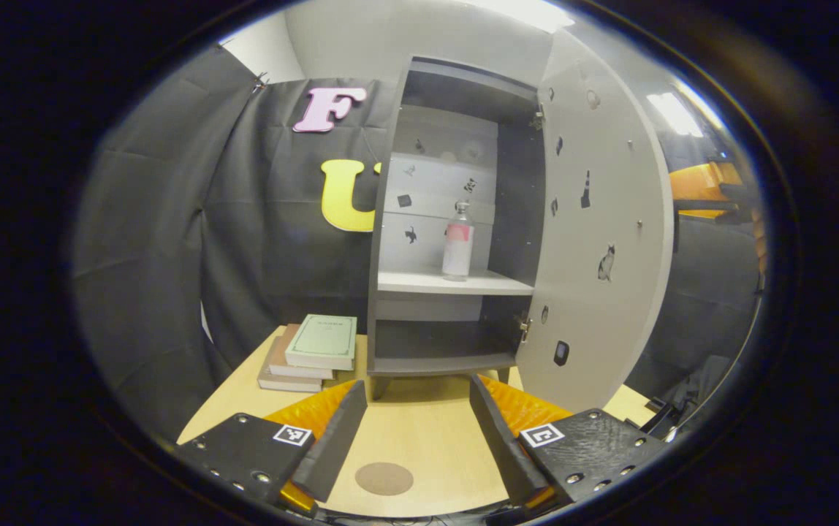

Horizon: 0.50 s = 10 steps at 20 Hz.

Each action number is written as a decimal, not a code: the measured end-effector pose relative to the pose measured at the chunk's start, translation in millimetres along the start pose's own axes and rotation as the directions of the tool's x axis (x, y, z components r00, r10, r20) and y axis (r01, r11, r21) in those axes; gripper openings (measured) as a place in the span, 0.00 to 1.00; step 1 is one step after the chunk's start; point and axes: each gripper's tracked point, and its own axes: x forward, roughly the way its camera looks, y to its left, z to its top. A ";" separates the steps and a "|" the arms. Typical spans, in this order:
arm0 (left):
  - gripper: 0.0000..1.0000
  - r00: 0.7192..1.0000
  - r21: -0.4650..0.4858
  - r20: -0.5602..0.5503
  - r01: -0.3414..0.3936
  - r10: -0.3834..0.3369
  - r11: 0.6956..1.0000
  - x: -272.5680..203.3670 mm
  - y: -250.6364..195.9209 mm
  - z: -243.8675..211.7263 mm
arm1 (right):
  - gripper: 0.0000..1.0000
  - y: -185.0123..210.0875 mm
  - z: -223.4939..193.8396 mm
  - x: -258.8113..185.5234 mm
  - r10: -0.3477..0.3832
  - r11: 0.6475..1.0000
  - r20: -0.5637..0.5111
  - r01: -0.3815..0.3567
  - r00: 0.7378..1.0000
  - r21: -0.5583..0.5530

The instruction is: Open the cabinet door with the right hand, grasp the bottle in the cabinet with the left hand and place it on the coaster, then close the cabinet door with the right hand.

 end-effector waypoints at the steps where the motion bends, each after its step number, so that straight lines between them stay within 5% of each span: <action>1: 0.88 1.000 -0.002 -0.003 0.005 -0.005 1.000 -0.2 -0.8 -0.5 | 0.23 -4.1 -2.7 -2.4 -0.013 1.000 -0.013 0.012 1.000 -0.008; 6: 0.85 0.999 0.007 -0.013 0.033 -0.033 0.999 2.8 -4.1 0.5 | 0.20 -39.1 -4.0 -10.1 -0.082 0.996 -0.013 0.082 0.997 -0.033; 8: 0.88 0.999 0.006 -0.019 0.049 -0.049 0.999 13.3 -8.5 0.7 | 0.09 -56.2 -1.4 -2.7 -0.105 0.994 -0.006 0.105 0.994 -0.006; 10: 0.88 0.998 0.010 -0.023 0.062 -0.062 0.998 26.1 -11.7 2.0 | 0.11 -66.1 -1.2 -14.6 -0.129 0.992 0.003 0.129 0.992 0.010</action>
